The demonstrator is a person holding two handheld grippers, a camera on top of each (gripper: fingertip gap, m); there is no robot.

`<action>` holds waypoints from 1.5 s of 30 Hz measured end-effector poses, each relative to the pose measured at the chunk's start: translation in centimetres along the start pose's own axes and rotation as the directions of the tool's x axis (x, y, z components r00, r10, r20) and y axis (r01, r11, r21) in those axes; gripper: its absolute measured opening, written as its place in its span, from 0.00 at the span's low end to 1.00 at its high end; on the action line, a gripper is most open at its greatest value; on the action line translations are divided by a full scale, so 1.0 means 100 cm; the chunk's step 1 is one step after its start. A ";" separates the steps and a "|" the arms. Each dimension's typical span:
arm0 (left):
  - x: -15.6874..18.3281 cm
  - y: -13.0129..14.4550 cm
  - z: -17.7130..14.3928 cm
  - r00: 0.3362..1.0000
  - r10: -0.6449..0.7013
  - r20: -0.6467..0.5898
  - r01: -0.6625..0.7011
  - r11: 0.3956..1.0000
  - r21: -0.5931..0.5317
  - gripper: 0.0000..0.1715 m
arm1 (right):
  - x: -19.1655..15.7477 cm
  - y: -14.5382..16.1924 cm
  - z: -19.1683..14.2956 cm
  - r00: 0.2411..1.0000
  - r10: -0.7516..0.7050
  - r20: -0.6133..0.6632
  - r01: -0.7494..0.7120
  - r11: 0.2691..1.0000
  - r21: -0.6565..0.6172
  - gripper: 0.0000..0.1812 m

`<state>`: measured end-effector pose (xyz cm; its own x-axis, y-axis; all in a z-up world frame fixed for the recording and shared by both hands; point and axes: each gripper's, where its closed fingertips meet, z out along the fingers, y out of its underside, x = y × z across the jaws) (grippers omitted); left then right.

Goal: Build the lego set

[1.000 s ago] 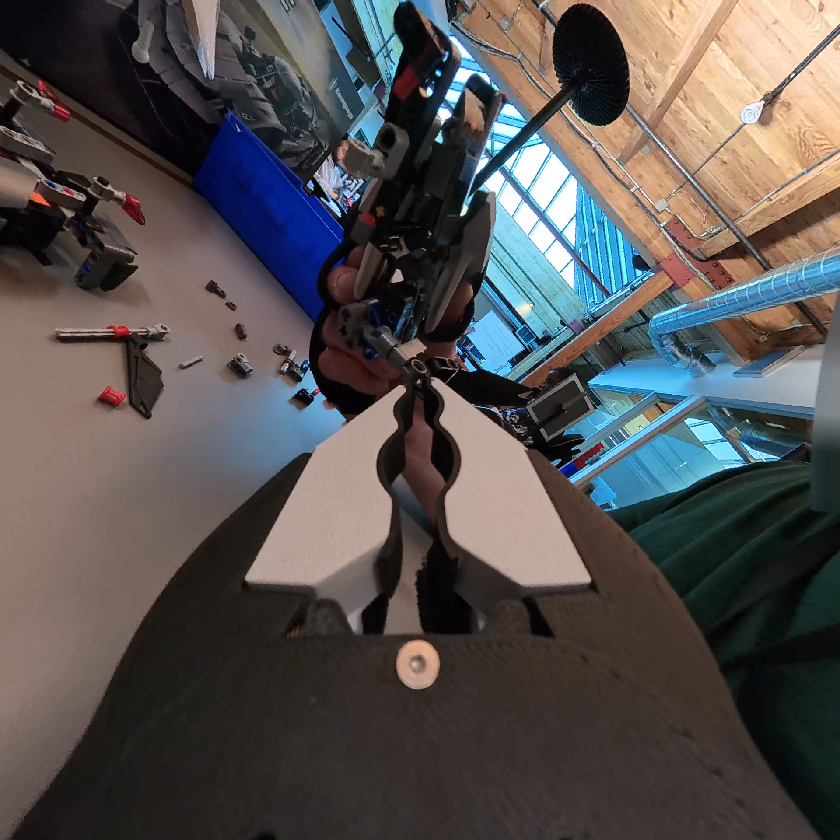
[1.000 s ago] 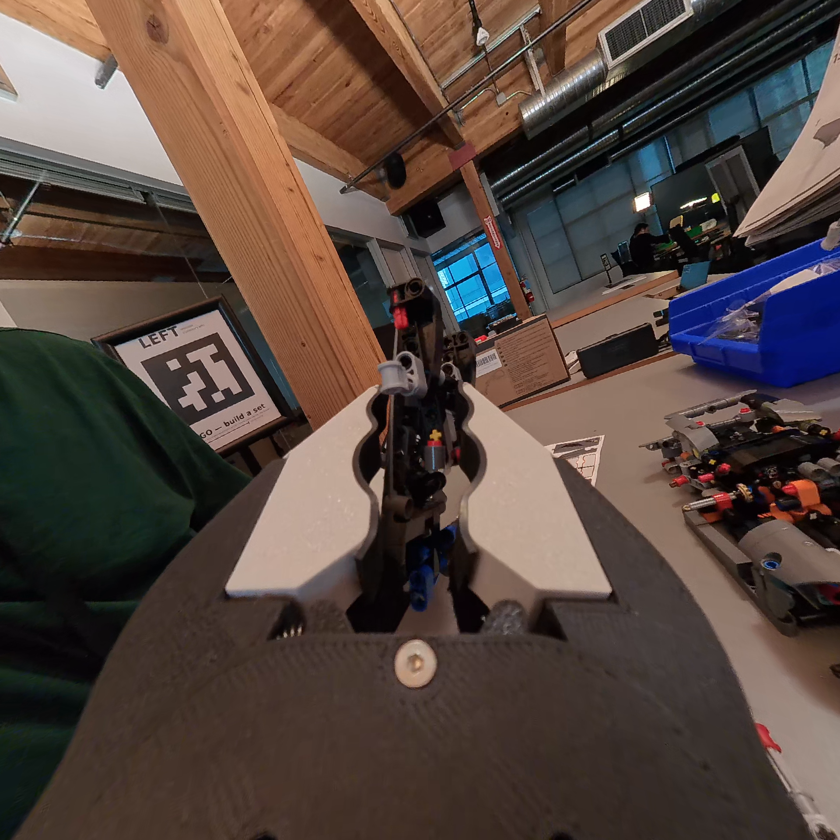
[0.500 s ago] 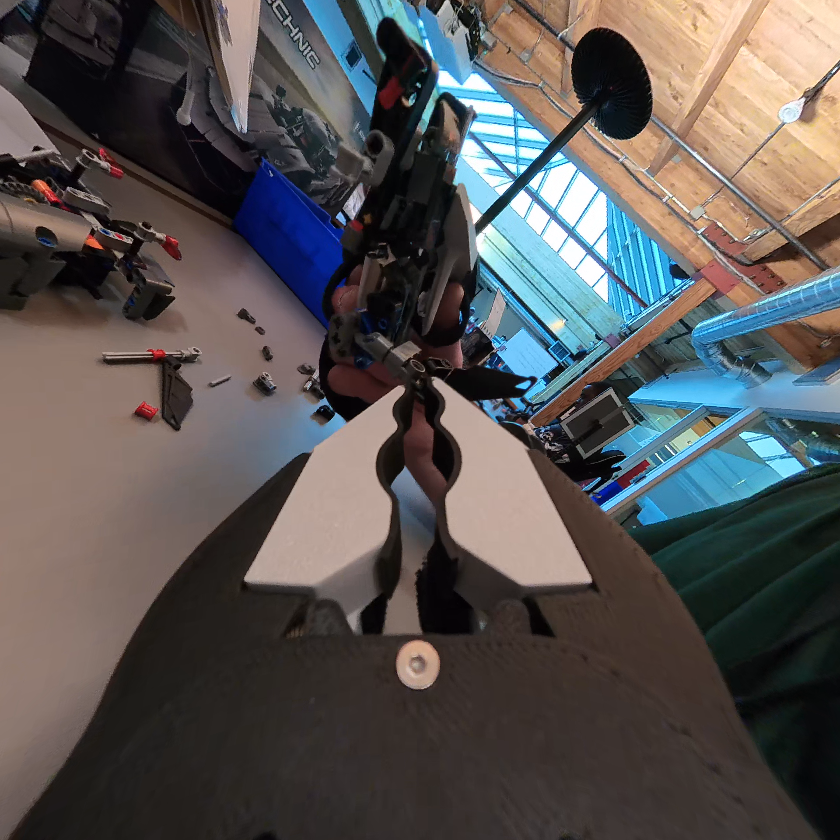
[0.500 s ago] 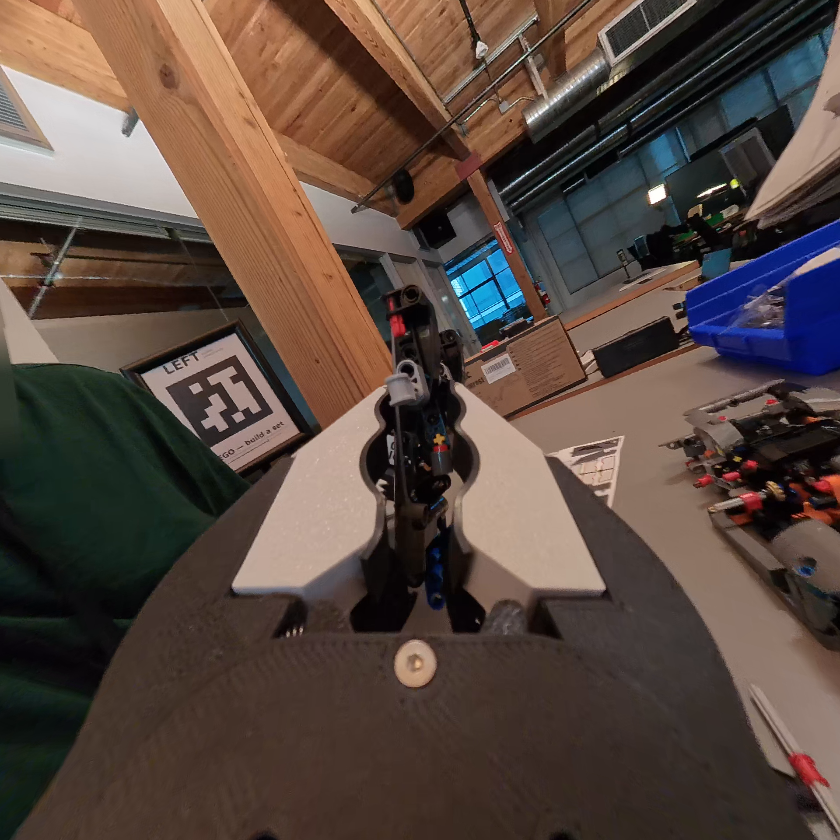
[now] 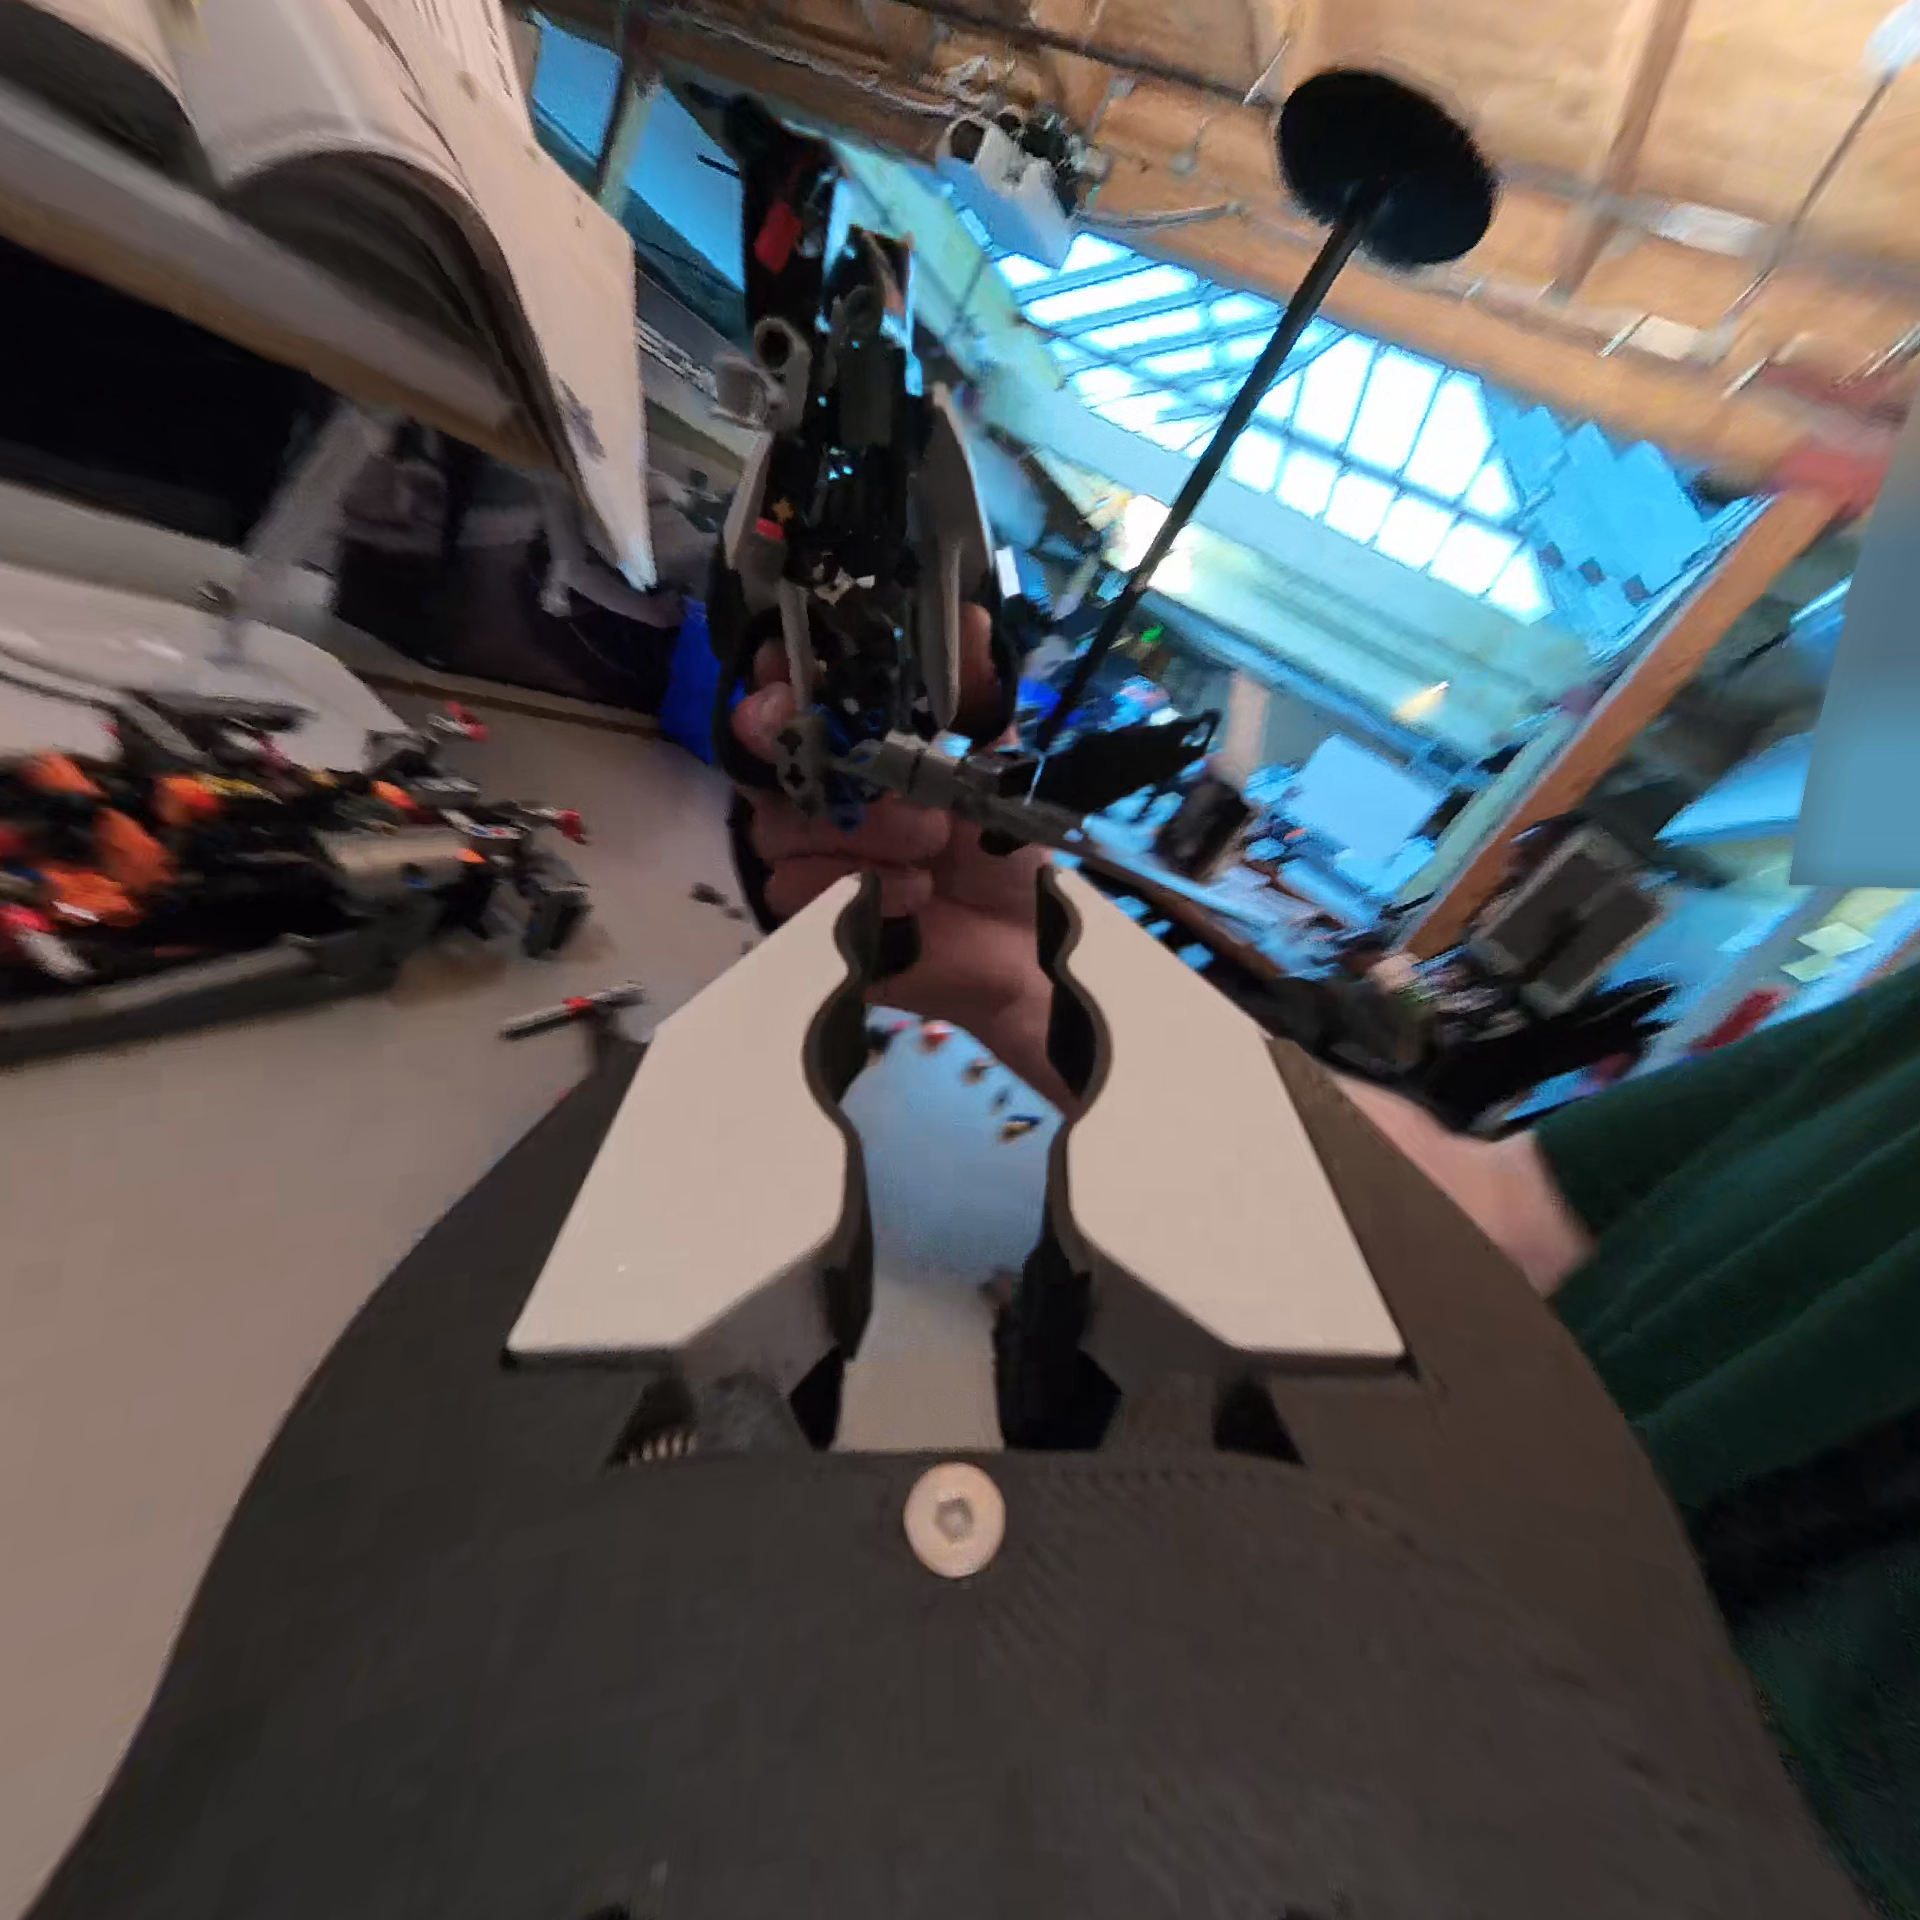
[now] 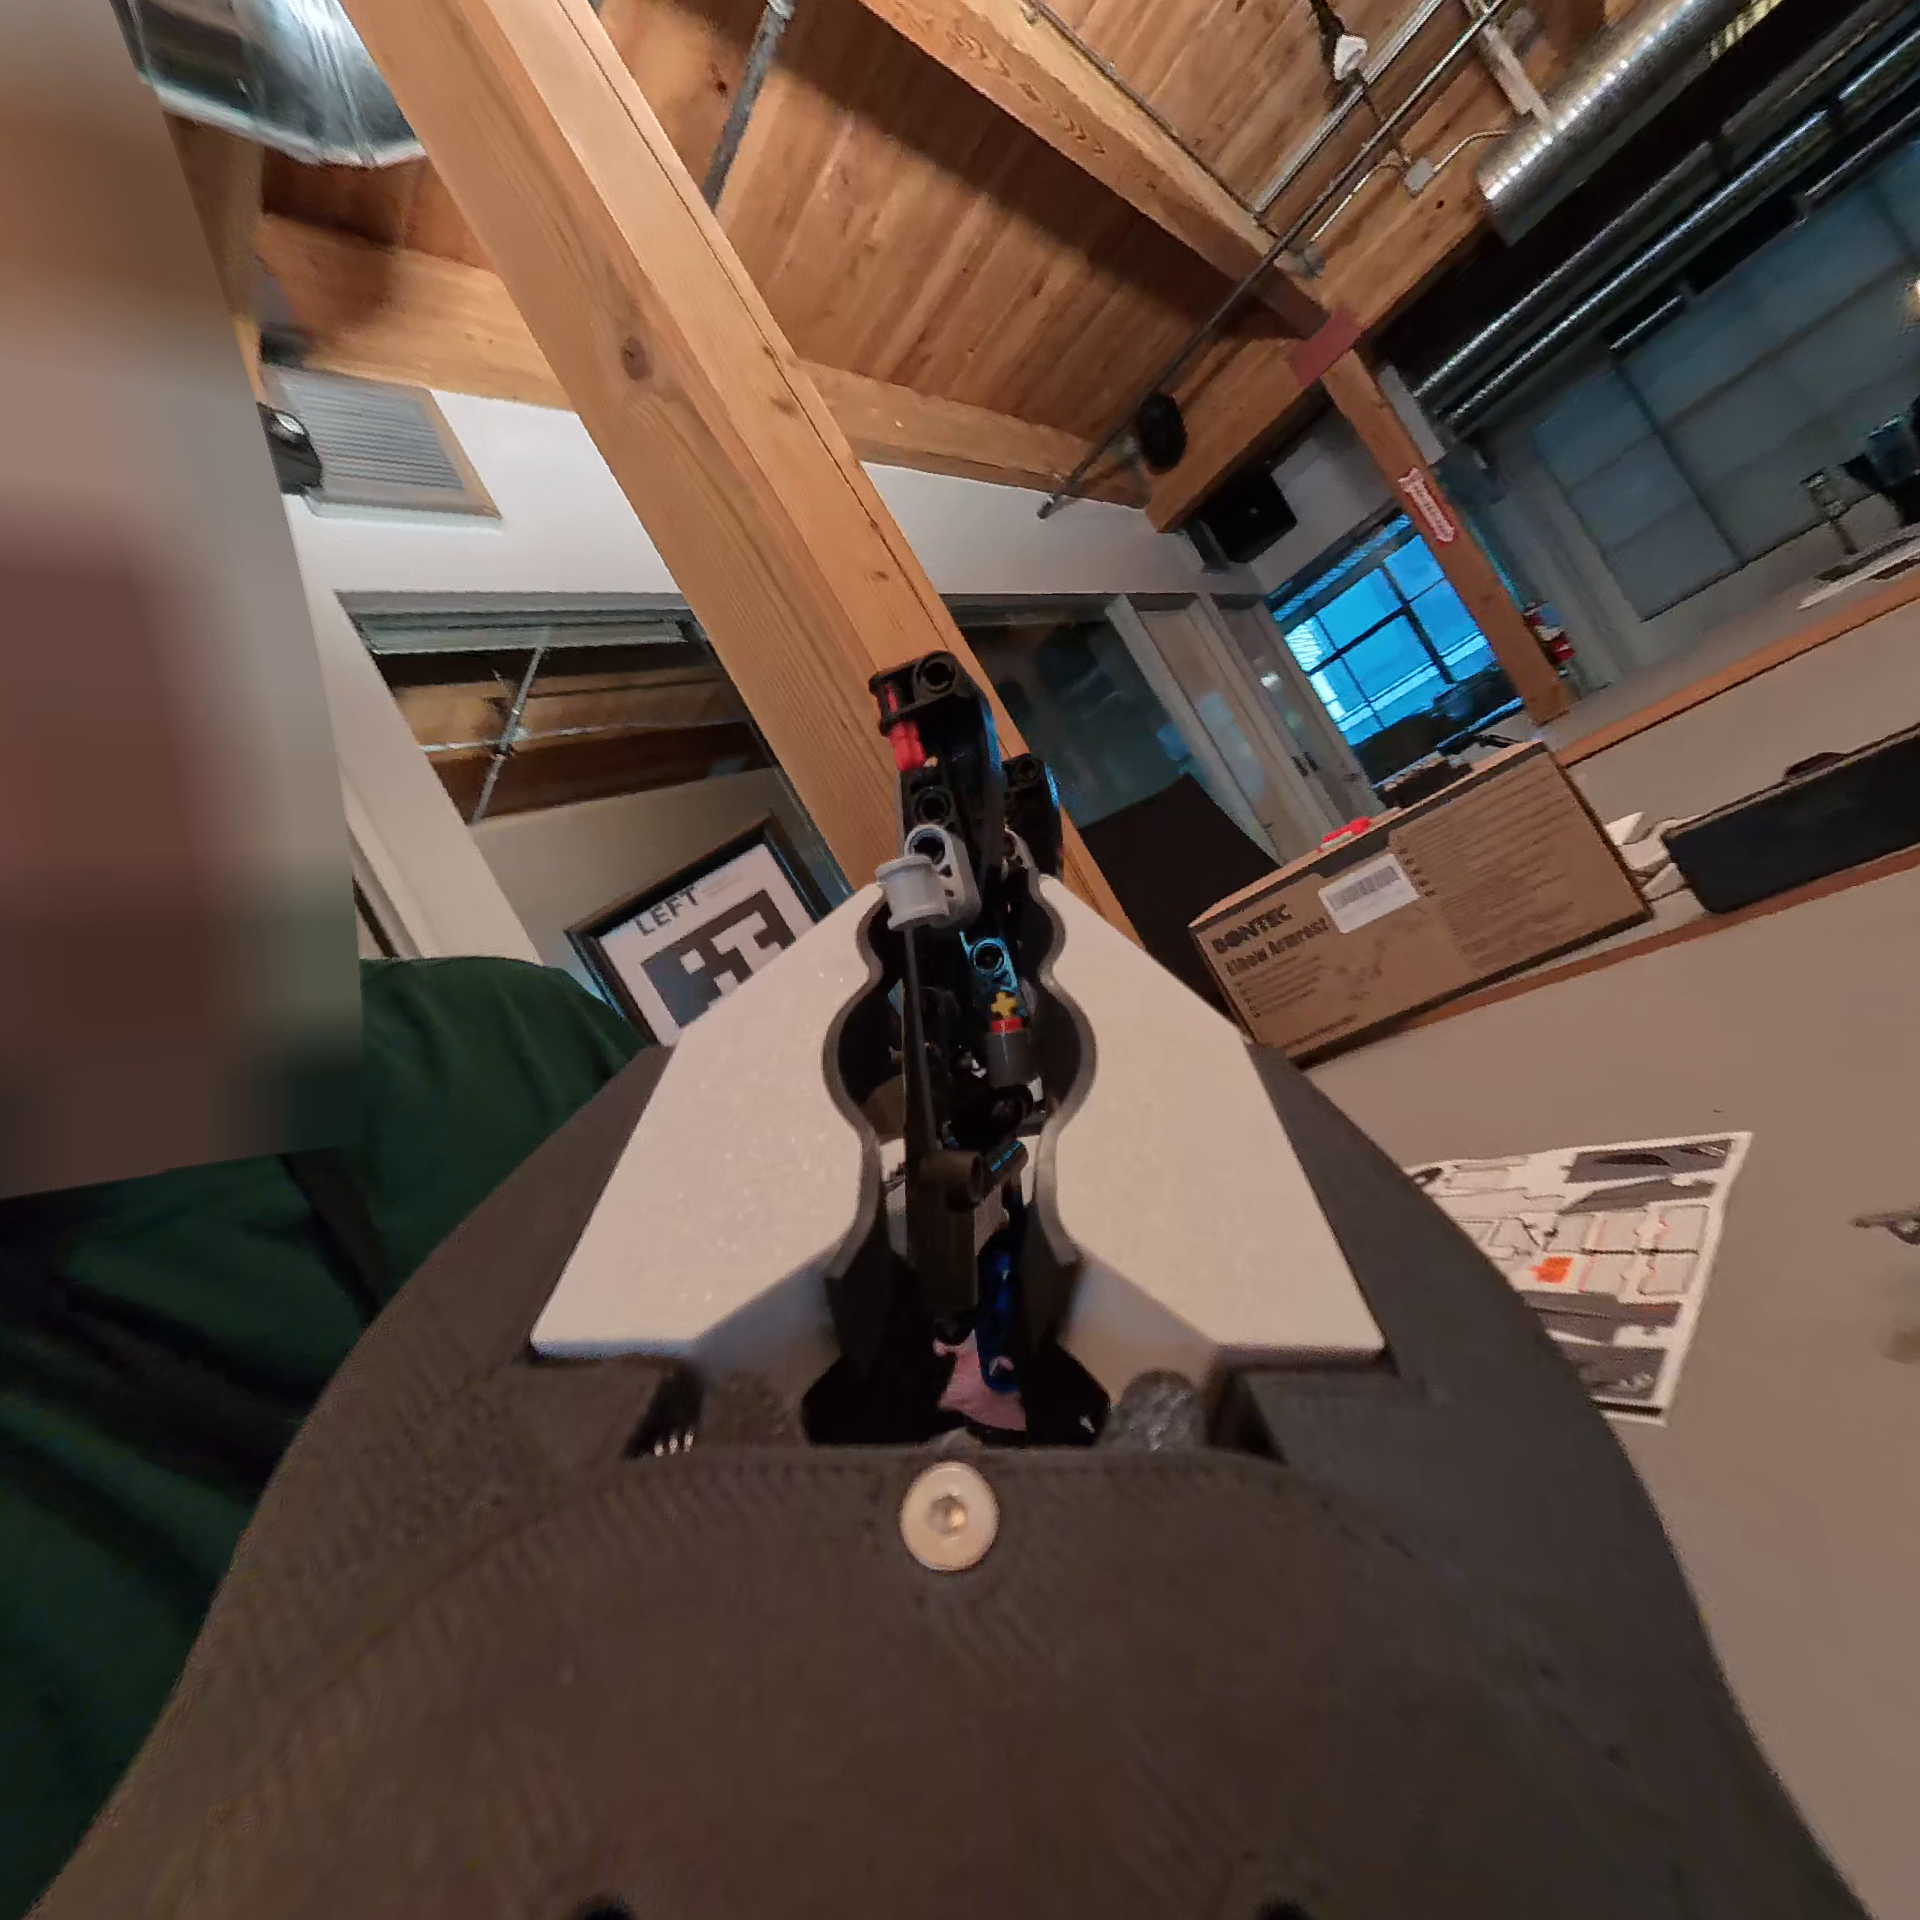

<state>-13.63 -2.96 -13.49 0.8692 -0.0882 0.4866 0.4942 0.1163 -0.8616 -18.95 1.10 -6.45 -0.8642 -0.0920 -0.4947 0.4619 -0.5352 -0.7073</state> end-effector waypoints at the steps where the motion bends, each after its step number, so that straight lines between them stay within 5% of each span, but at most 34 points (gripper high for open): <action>1: -0.003 -0.001 -0.002 0.994 0.095 0.046 -0.095 0.995 -0.022 0.19 | 0.002 -0.001 0.003 1.000 0.016 0.013 -0.016 1.000 0.002 0.10; 4: -0.008 -0.005 -0.006 0.896 0.420 0.145 -0.404 0.906 -0.129 0.25 | 0.009 -0.002 0.012 0.995 0.081 0.058 -0.080 0.997 -0.007 0.10; 8: -0.006 -0.020 -0.006 0.589 0.782 0.202 -0.734 0.623 -0.270 0.30 | 0.018 -0.002 0.024 0.977 0.177 0.122 -0.176 0.984 -0.025 0.11; 15: -0.008 -0.034 -0.006 0.351 0.916 0.194 -0.850 0.399 -0.344 0.29 | 0.026 0.002 0.039 0.954 0.246 0.170 -0.240 0.969 -0.057 0.11; 21: -0.009 -0.024 0.000 0.167 0.978 0.123 -0.885 0.204 -0.419 0.18 | 0.030 0.010 0.046 0.939 0.292 0.181 -0.279 0.956 -0.091 0.11; 29: -0.012 -0.028 0.006 0.043 0.993 0.109 -0.884 0.089 -0.459 0.08 | 0.040 0.012 0.047 0.942 0.307 0.139 -0.299 0.951 -0.075 0.12; 34: -0.011 -0.026 0.012 0.014 0.995 0.097 -0.889 0.056 -0.454 0.08 | 0.045 0.004 0.042 0.946 0.307 0.107 -0.303 0.952 -0.051 0.10; 41: -0.014 -0.023 0.016 0.001 0.998 0.071 -0.894 0.032 -0.447 0.07 | 0.062 -0.002 0.030 0.948 0.317 0.030 -0.317 0.948 0.000 0.20; 45: -0.016 -0.022 0.017 -0.015 0.999 0.047 -0.896 0.008 -0.444 0.07 | 0.078 -0.002 0.018 0.956 0.272 -0.109 -0.271 0.962 0.018 0.20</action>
<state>-16.06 -1.41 -12.09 0.4818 0.1639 -0.8608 -0.7837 -0.3590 -0.5069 -26.12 -1.06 -9.23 -0.6790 -0.1418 -0.7203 0.6754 -0.5052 -0.5373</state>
